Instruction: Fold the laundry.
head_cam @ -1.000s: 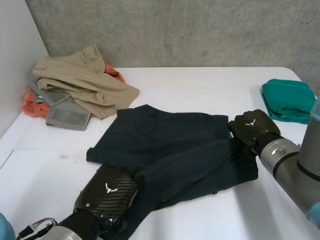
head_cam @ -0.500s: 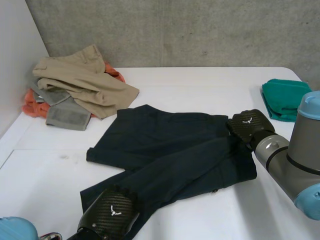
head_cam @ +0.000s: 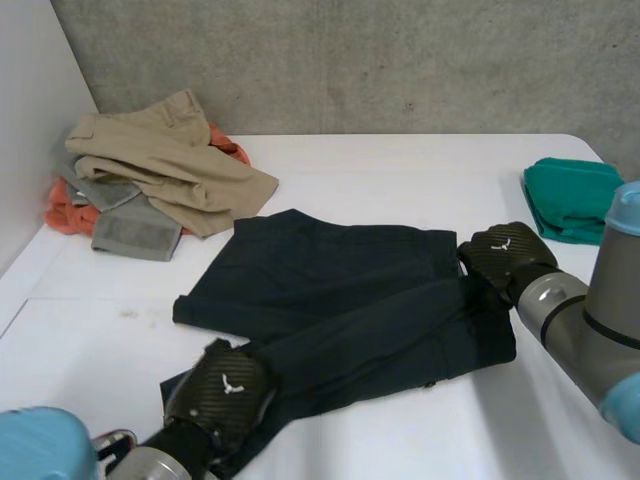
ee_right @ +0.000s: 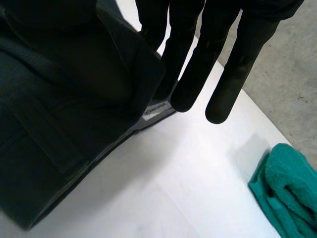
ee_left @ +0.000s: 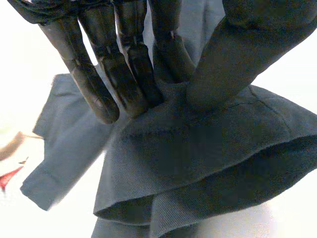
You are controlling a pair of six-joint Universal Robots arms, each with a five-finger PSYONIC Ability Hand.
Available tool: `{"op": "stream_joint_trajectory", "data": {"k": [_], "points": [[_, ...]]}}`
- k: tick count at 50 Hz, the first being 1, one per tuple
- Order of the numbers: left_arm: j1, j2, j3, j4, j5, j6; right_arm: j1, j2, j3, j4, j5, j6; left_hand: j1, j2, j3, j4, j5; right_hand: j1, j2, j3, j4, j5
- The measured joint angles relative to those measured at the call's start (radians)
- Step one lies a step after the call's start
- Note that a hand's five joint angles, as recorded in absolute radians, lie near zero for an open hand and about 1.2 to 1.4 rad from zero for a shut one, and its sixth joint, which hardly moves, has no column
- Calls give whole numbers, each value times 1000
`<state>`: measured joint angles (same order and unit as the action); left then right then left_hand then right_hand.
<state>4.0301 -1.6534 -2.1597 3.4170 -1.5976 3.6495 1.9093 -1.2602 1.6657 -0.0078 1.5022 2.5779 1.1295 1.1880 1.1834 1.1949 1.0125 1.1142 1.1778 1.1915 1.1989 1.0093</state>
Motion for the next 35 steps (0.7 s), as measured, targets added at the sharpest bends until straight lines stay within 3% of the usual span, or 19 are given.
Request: {"op": "stream_joint_trajectory", "data": {"k": [8,15,23,29,35], "points": [[57,175,-15,-94,29,-14,-54,-121,46,128,-17,-118,2,3,5,4,0,0,0,0,0,0],[171,177,24,-99,122,-16,-89,-120,3,121,-29,-118,15,6,5,4,6,0,0,0,0,-1],[239,-15,212,-16,202,-13,-65,5,-120,53,-31,35,15,6,5,4,6,0,0,0,0,0],[253,-243,445,78,206,-11,-24,136,-233,2,-17,104,15,6,5,4,6,0,0,0,0,0],[257,-401,605,56,198,-20,17,230,-311,-16,23,114,15,6,5,4,6,0,0,0,0,4]]}}
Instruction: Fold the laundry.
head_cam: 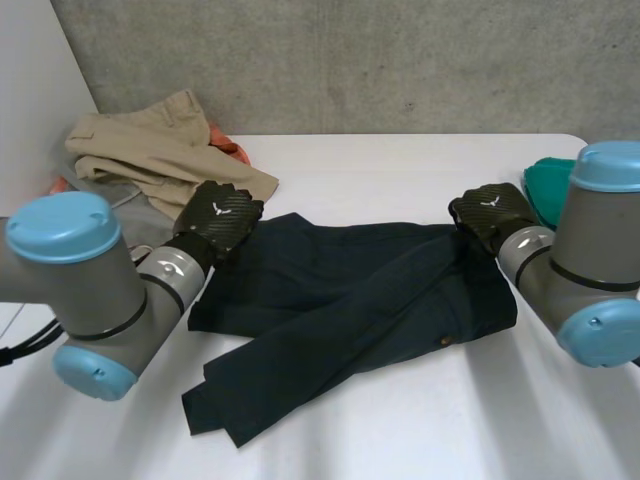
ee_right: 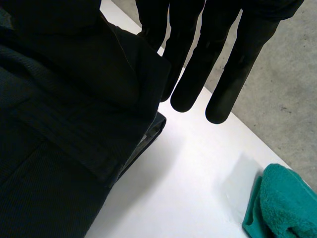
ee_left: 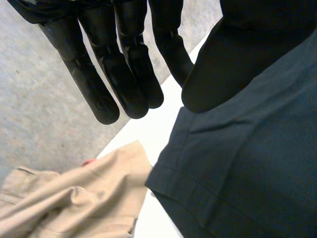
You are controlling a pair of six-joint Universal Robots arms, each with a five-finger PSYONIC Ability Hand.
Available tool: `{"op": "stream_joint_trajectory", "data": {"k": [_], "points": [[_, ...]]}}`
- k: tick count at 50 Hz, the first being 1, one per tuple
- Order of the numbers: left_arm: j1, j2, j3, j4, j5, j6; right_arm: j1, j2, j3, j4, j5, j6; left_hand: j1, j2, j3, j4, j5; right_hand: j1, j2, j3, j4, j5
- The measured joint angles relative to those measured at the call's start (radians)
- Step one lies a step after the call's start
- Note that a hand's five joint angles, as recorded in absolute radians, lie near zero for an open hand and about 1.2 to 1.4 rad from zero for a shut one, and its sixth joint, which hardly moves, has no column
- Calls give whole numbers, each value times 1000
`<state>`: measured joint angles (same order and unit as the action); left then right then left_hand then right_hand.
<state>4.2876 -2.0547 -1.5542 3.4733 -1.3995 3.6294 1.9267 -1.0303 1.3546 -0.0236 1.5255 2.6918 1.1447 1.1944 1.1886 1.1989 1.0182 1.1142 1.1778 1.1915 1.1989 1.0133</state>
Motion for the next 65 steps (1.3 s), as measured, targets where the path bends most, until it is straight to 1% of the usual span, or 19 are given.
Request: {"op": "stream_joint_trajectory", "data": {"k": [2,3,4,6,8,14,20,24,27,32,37,39,42,45,46,55,62,64,65], "points": [[-1,-12,12,-23,-2,-7,7,13,-9,-1,11,0,0,0,0,0,0,0,0,0,0,1],[-4,0,4,-42,-2,-19,9,17,-12,-2,17,-1,-64,-63,-62,-65,-63,0,0,0,0,0],[-7,18,-11,-58,-2,-33,11,21,-14,-2,22,-1,-385,-359,-354,-362,-356,0,0,0,0,1],[-17,85,-67,-91,0,-70,12,22,-14,-2,30,-1,-532,-525,-516,-531,-522,0,0,0,0,1],[-25,149,-121,-108,2,-97,12,22,-15,-3,34,-2,-542,-568,-561,-579,-576,0,0,0,0,1],[-75,397,-337,-144,2,-161,10,23,-24,-7,41,-5,-541,-569,-562,-581,-580,0,0,0,0,1],[-151,506,-488,-181,-9,-166,9,28,-27,-7,48,-6,-542,-569,-562,-581,-580,0,0,0,0,1],[-191,491,-542,-197,-35,-163,9,28,-26,-7,50,-5,-542,-572,-562,-581,-582,0,0,0,0,1],[-211,438,-558,-202,-79,-160,9,27,-22,-7,50,-5,-542,-588,-580,-595,-599,0,0,0,0,1],[-223,351,-540,-195,-157,-155,9,26,-10,-6,50,-4,-610,-649,-642,-659,-659,0,0,0,0,1],[-221,283,-501,-170,-204,-151,9,24,5,-6,49,-3,-622,-673,-665,-683,-681,0,0,0,0,1],[-219,261,-486,-152,-211,-150,8,23,11,-7,48,-3,-605,-659,-653,-668,-661,0,0,0,0,1],[-216,243,-472,-119,-214,-149,8,20,18,-7,48,-3,-324,-392,-392,-401,-398,0,0,0,0,0],[-214,238,-468,-82,-214,-149,6,18,24,-7,48,-3,-275,-335,-344,-344,-345,0,0,0,0,1],[-214,238,-468,-64,-214,-149,5,17,28,-7,48,-3,-214,-273,-279,-278,-282,0,0,0,0,1],[-209,234,-471,40,-211,-147,-2,11,59,-8,48,-5,-120,-161,-160,-163,-167,0,0,0,0,1],[-203,220,-466,48,-209,-128,-3,4,79,-8,46,-10,-239,-279,-273,-283,-276,0,0,0,0,1],[-201,216,-463,50,-208,-109,-2,0,82,-9,44,-12,-121,-183,-177,-187,-186,0,0,0,0,1],[-201,216,-463,50,-208,-109,-2,0,82,-9,44,-12,-121,-183,-177,-187,-186,0,0,0,0,1]]}}
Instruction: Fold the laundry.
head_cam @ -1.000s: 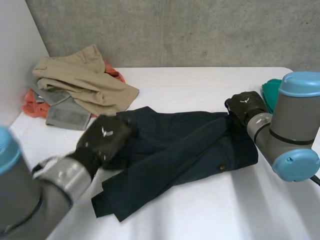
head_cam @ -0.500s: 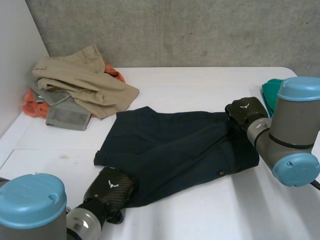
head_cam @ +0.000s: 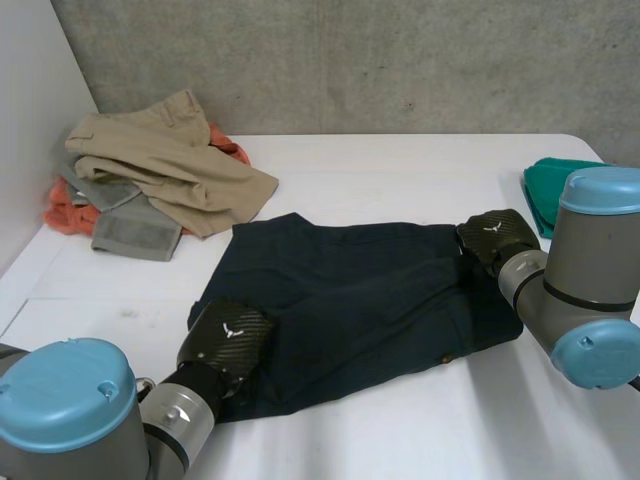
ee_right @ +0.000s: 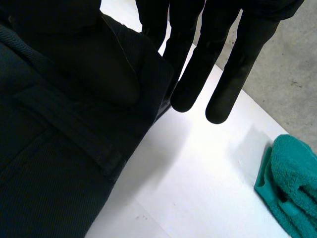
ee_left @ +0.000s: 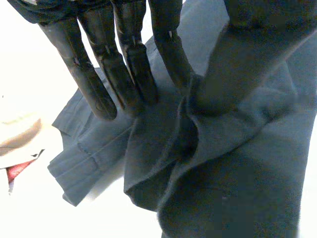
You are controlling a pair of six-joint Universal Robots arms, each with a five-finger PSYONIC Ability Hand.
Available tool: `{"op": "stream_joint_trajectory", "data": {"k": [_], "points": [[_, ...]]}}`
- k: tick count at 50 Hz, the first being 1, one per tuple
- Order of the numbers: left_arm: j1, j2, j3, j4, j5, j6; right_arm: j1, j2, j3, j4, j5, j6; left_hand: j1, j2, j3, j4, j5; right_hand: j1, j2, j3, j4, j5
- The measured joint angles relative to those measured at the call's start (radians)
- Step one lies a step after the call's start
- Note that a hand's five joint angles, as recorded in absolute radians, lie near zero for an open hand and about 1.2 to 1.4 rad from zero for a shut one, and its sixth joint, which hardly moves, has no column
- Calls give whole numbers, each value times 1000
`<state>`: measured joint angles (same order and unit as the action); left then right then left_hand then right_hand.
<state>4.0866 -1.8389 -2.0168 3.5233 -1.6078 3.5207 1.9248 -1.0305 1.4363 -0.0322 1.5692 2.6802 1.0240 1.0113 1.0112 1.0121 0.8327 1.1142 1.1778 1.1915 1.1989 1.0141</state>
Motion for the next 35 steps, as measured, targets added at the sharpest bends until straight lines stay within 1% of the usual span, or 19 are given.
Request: {"op": "stream_joint_trajectory", "data": {"k": [1,3,7,8,9,10,14,18,21,22,24,27,30,31,32,33,34,35], "points": [[2,-3,3,2,0,13,0,-1,0,0,-1,0,112,114,111,115,105,0,0,0,0,0],[16,-10,16,10,1,53,5,-5,0,0,-6,-2,121,181,174,181,135,0,0,0,0,0],[59,-21,61,23,2,88,10,-9,-12,0,-9,-2,121,184,177,186,135,0,0,0,0,0],[59,-21,61,23,2,88,10,-9,-12,0,-9,-2,121,184,177,186,135,0,0,0,0,0],[73,-24,80,28,3,92,10,-10,-16,0,-9,-2,121,184,177,186,135,0,0,0,0,0],[105,-32,124,38,4,97,9,-14,-35,-3,-10,1,121,184,177,186,135,0,0,0,0,0],[170,-71,239,61,8,92,8,-13,-80,-17,-14,5,121,184,177,187,135,0,0,0,0,0],[229,-171,399,80,33,63,9,24,-143,-46,-19,5,121,184,177,187,135,0,0,0,0,0],[245,-234,485,84,53,44,9,60,-182,-61,-20,5,121,184,177,187,135,0,0,0,0,0],[254,-298,565,85,67,29,9,103,-222,-74,-19,6,121,184,177,187,135,0,0,0,0,0],[260,-374,657,85,79,16,8,150,-265,-87,-18,7,121,184,177,187,135,0,0,0,0,0],[262,-489,795,78,79,8,9,216,-325,-109,-16,7,121,185,177,187,135,0,0,0,0,0],[262,-515,826,76,77,7,9,238,-344,-118,-15,7,121,186,177,187,135,0,0,0,0,0],[261,-601,933,65,61,7,8,306,-404,-157,-9,5,121,187,177,187,135,0,2,0,0,0],[261,-628,968,61,55,7,8,330,-425,-173,-5,4,121,187,177,187,135,-1,-13,-15,-18,-14],[261,-645,991,59,51,6,8,344,-438,-183,-3,3,121,187,177,187,135,-18,-35,-43,-48,-38],[260,-675,1030,56,44,3,8,367,-460,-199,2,2,120,187,178,187,135,-130,-162,-170,-176,-164],[259,-689,1048,54,41,0,8,389,-481,-213,8,1,61,119,127,135,90,-263,-320,-304,-309,-300]]}}
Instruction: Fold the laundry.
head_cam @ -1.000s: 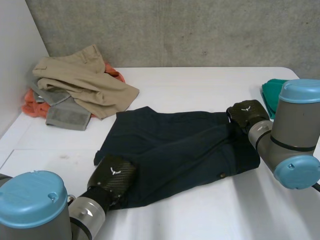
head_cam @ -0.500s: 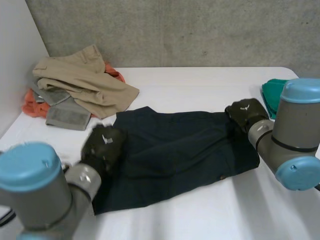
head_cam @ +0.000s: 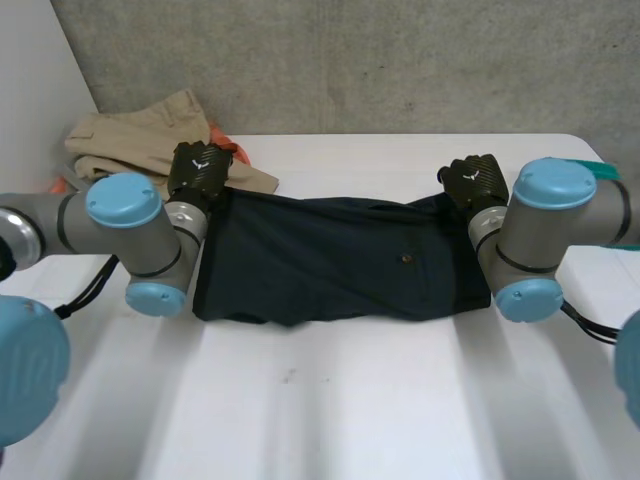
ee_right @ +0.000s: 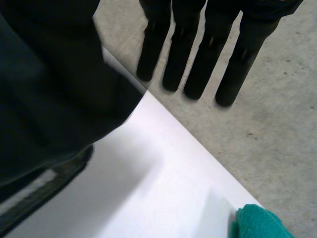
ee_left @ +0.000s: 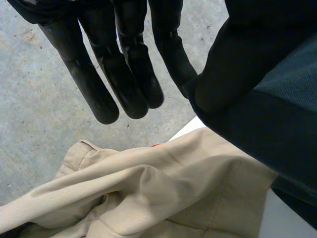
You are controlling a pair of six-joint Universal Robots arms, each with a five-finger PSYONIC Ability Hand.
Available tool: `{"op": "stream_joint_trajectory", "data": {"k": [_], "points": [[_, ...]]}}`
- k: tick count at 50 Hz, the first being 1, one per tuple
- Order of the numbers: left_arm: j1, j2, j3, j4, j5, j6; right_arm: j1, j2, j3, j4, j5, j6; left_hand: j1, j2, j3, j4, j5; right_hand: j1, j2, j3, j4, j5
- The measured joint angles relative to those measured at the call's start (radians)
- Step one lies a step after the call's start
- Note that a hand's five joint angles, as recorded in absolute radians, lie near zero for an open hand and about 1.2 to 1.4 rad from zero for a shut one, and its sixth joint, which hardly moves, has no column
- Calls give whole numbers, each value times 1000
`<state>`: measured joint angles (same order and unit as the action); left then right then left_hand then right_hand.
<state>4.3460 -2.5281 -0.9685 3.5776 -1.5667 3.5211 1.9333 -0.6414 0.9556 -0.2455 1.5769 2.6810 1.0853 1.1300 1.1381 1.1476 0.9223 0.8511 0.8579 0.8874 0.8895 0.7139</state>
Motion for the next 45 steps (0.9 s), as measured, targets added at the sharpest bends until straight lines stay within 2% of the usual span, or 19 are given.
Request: {"op": "stream_joint_trajectory", "data": {"k": [1,2,3,4,5,8,14,18,24,28,30,31,33,35,39,45], "points": [[-2,-17,23,-1,-3,-7,0,22,-23,-14,9,-1,-252,-208,-223,-226,-220,-239,-244,-254,-254,-263],[-4,-27,35,-2,-5,-13,0,33,-36,-22,17,-2,-427,-379,-392,-377,-369,-395,-403,-389,-389,-404],[-6,-31,40,-2,-6,-19,0,37,-41,-25,21,-2,-427,-379,-392,-377,-369,-495,-505,-512,-513,-523],[-10,-34,44,-3,-6,-31,1,38,-49,-29,31,-2,-708,-629,-617,-629,-619,-585,-595,-611,-612,-613],[-11,-33,43,-3,-7,-36,1,35,-50,-29,35,-1,-816,-758,-749,-766,-739,-607,-619,-637,-632,-632],[-23,10,9,-5,-6,-76,1,-11,-29,-13,52,1,-893,-919,-925,-944,-870,-622,-645,-675,-674,-664],[-30,159,-128,-7,-3,-133,-17,-178,103,91,17,6,-893,-926,-925,-946,-870,-622,-645,-675,-674,-665],[-30,279,-262,-7,0,-153,-47,-288,229,219,-54,17,-893,-926,-925,-946,-870,-617,-622,-649,-650,-640],[-34,375,-426,-2,11,-156,-80,-324,350,326,-120,38,-893,-926,-925,-946,-870,-466,-488,-502,-504,-492],[-41,388,-474,0,26,-155,-85,-278,363,308,-133,43,-893,-926,-925,-946,-870,-443,-467,-478,-478,-464],[-46,388,-486,0,33,-155,-84,-247,358,284,-137,43,-893,-926,-925,-946,-870,-362,-384,-404,-402,-404],[-48,387,-490,0,36,-155,-84,-233,355,272,-137,42,-893,-926,-925,-946,-870,-260,-266,-292,-309,-307],[-52,386,-493,0,39,-155,-84,-211,345,247,-135,42,-893,-926,-925,-946,-870,23,121,60,58,18],[-56,388,-496,0,41,-156,-85,-202,341,229,-129,42,-893,-926,-925,-946,-870,117,287,246,244,165],[-59,405,-501,0,42,-156,-97,-212,354,209,-113,42,-893,-926,-925,-946,-870,183,316,298,303,228],[-63,468,-527,0,43,-158,-192,-343,433,201,-97,16,-893,-926,-925,-946,-870,227,316,300,308,262]]}}
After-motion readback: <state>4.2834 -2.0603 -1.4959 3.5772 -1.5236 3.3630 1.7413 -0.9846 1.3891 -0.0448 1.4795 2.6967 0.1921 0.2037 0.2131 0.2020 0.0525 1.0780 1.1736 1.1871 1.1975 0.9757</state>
